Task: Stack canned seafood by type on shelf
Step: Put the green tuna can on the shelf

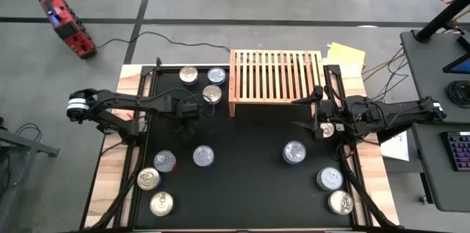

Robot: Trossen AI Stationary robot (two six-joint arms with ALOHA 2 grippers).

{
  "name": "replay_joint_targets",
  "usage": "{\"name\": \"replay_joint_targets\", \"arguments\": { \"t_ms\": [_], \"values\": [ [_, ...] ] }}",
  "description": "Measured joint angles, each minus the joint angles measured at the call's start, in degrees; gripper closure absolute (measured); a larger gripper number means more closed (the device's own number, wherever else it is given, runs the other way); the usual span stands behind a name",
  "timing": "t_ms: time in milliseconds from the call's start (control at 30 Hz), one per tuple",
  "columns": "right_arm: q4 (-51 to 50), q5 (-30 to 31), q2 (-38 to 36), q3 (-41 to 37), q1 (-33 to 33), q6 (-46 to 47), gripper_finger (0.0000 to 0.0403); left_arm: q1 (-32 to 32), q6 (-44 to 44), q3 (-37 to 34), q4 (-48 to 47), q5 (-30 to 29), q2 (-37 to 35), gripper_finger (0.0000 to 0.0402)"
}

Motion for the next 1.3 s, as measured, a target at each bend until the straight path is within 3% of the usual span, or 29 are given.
{"name": "replay_joint_targets", "arguments": {
  "t_ms": [433,967,1300],
  "values": [
    [0.0,0.0,0.0,0.0,0.0,3.2,0.0060,0.0,0.8,2.5,-1.4,-4.3,1.4,0.0393],
    [0.0,-0.1,0.0,0.0,0.0,9.7,0.0060,0.2,-5.4,2.1,-2.7,-7.1,2.8,0.0240],
    [-0.3,-0.2,0.0,0.0,0.0,10.7,0.0060,0.2,-4.4,2.1,-1.3,-7.6,6.8,0.0235]
  ]
}}
